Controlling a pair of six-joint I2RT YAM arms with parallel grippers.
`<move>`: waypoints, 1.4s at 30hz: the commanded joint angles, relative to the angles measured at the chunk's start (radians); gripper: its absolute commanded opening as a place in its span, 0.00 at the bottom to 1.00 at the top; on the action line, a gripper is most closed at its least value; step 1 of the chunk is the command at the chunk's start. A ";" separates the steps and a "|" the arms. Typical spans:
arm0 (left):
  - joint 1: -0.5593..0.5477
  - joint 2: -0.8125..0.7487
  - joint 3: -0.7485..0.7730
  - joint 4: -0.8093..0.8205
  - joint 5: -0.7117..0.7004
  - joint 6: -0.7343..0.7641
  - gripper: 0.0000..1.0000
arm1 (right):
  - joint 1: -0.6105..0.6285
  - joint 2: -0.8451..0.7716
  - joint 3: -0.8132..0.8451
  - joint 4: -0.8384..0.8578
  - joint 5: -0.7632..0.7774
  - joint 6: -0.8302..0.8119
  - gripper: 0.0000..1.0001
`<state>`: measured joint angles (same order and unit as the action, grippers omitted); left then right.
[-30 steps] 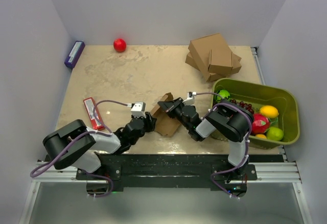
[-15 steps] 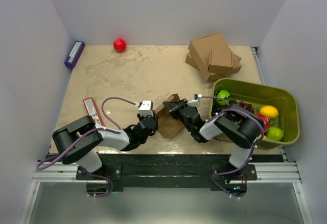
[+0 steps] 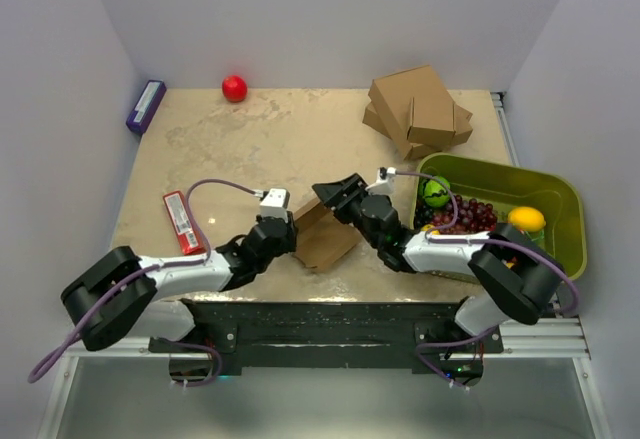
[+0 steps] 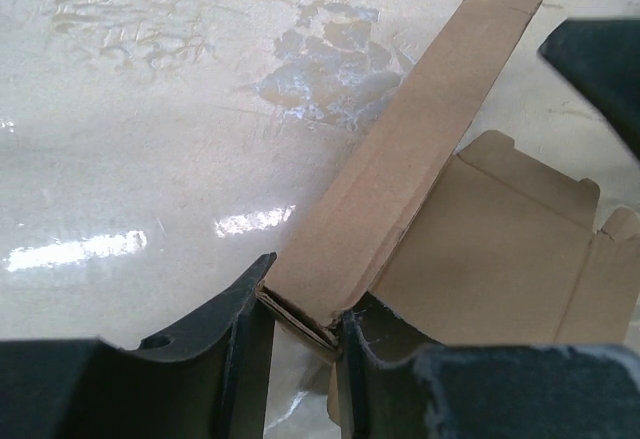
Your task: Fold the paper box
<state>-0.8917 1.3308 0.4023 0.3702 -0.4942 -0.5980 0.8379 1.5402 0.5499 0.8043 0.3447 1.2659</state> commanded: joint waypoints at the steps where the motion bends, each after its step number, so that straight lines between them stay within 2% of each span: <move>1: 0.081 -0.076 0.007 -0.083 0.189 0.096 0.00 | 0.003 -0.098 0.099 -0.153 -0.076 -0.144 0.67; 2: 0.095 -0.088 0.010 -0.094 0.221 0.105 0.00 | 0.000 -0.141 0.123 -0.186 -0.090 -0.157 0.70; 3: 0.109 -0.120 0.015 -0.131 0.273 0.115 0.00 | -0.005 -0.161 0.134 -0.224 -0.102 -0.207 0.78; 8: 0.191 -0.240 0.076 -0.275 0.434 0.175 0.00 | -0.098 -0.285 0.215 -0.508 -0.266 -0.430 0.82; 11: 0.252 -0.315 0.115 -0.367 0.593 0.198 0.00 | -0.108 -0.363 0.258 -0.694 -0.283 -0.676 0.85; 13: 0.289 -0.343 0.135 -0.434 0.649 0.211 0.00 | -0.109 -0.417 0.260 -0.776 -0.291 -0.756 0.85; 18: 0.338 -0.398 0.165 -0.522 0.790 0.251 0.00 | -0.105 -0.514 0.243 -0.827 -0.331 -0.974 0.85; 23: 0.373 -0.372 0.205 -0.582 0.942 0.300 0.00 | -0.080 -0.525 0.332 -0.930 -0.302 -0.841 0.83; 25: 0.379 -0.361 0.226 -0.597 0.991 0.320 0.00 | -0.031 -0.508 0.358 -0.935 -0.317 -0.871 0.81; 26: 0.382 -0.345 0.236 -0.620 1.032 0.331 0.00 | 0.024 -0.499 0.358 -0.932 -0.311 -0.963 0.81; 29: 0.384 -0.312 0.250 -0.605 1.117 0.342 0.00 | 0.066 -0.453 0.380 -0.961 -0.357 -1.132 0.80; 33: 0.384 -0.262 0.268 -0.616 1.145 0.360 0.00 | 0.118 -0.428 0.371 -0.964 -0.333 -1.247 0.77; 38: 0.384 -0.274 0.260 -0.607 1.138 0.362 0.00 | 0.181 -0.425 0.315 -0.901 -0.198 -1.330 0.77; 42: 0.384 -0.275 0.259 -0.605 1.148 0.357 0.00 | 0.194 -0.399 0.308 -0.886 -0.208 -1.369 0.73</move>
<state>-0.5144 1.0740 0.6292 -0.2497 0.6083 -0.2642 1.0161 1.1263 0.8642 -0.1276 0.0902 -0.0059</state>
